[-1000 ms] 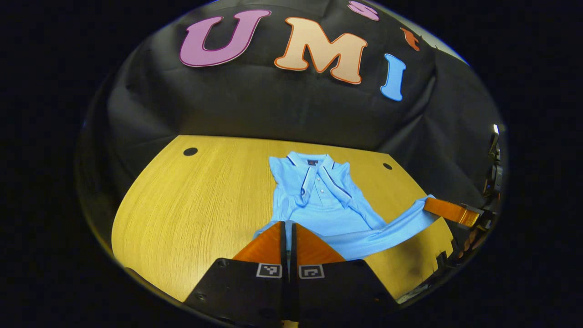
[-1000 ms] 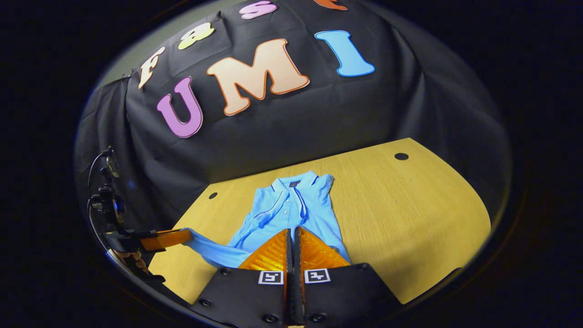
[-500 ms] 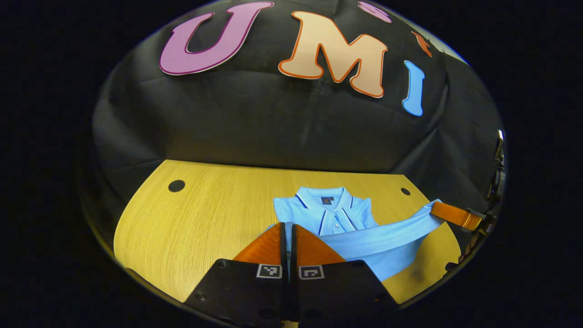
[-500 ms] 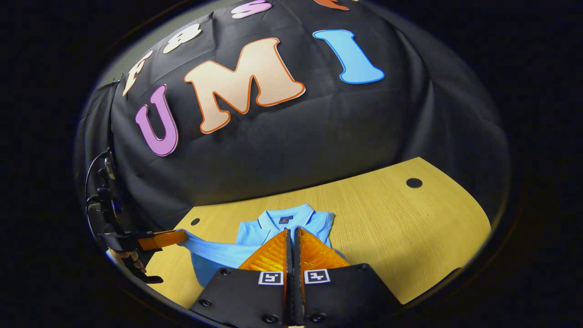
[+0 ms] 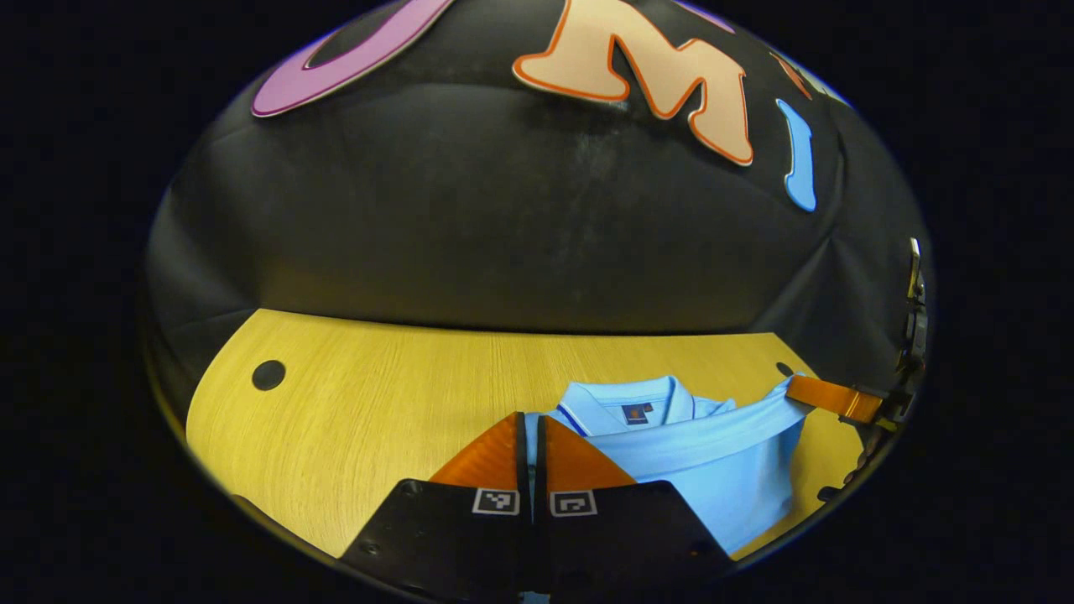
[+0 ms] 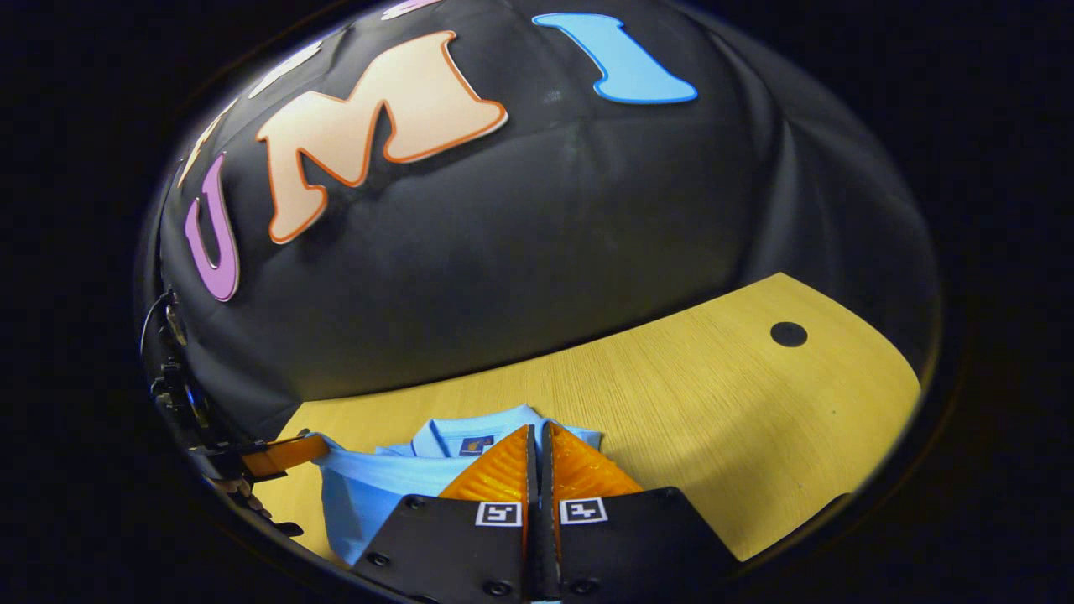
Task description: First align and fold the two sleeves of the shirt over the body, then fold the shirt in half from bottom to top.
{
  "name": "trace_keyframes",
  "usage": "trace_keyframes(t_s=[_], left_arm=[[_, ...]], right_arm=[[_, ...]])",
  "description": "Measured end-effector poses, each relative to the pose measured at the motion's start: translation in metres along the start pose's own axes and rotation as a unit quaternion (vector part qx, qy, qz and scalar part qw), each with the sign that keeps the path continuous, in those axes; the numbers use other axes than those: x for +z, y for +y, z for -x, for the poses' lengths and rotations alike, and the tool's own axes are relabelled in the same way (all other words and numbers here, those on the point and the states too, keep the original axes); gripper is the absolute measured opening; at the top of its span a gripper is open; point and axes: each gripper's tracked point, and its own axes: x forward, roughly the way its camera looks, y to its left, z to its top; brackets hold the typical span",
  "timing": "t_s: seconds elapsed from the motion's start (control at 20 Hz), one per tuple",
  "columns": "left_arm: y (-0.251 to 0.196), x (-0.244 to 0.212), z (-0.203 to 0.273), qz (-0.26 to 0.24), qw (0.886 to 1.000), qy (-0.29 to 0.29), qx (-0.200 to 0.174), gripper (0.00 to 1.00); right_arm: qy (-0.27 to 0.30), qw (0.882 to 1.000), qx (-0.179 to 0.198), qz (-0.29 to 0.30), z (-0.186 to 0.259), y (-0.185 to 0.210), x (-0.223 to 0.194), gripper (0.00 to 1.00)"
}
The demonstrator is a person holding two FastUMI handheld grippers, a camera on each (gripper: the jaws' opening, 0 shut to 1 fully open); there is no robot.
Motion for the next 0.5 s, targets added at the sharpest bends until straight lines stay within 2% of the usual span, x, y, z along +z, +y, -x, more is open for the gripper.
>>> trace_keyframes(t_s=[0.1, 0.2, 0.3, 0.35, 0.4, 0.5], left_arm=[[-0.002, -0.012, -0.016, -0.001, 1.0, 0.011, -0.01, 0.0], [0.005, -0.023, -0.024, -0.001, 1.0, 0.023, 0.003, 0.0], [0.005, -0.026, -0.021, 0.012, 1.0, 0.026, 0.01, 0.02], [0.008, -0.021, -0.019, 0.019, 1.0, 0.019, 0.015, 0.06], [0.01, -0.016, -0.014, 0.024, 0.999, 0.009, 0.022, 0.18], [0.016, 0.001, -0.002, 0.02, 0.999, -0.017, 0.042, 0.7]], right_arm=[[-0.004, 1.0, -0.007, -0.005, -0.015, -0.002, -0.003, 0.02], [0.004, 1.0, -0.022, -0.006, -0.032, -0.013, -0.003, 0.02], [0.007, 0.999, -0.035, -0.004, -0.031, -0.02, -0.003, 0.0], [0.001, 0.999, -0.033, 0.0, -0.028, -0.018, 0.002, 0.23], [-0.012, 0.999, -0.037, 0.015, -0.02, -0.016, 0.009, 0.47], [-0.039, 0.998, -0.038, 0.044, -0.006, -0.012, 0.027, 0.94]])
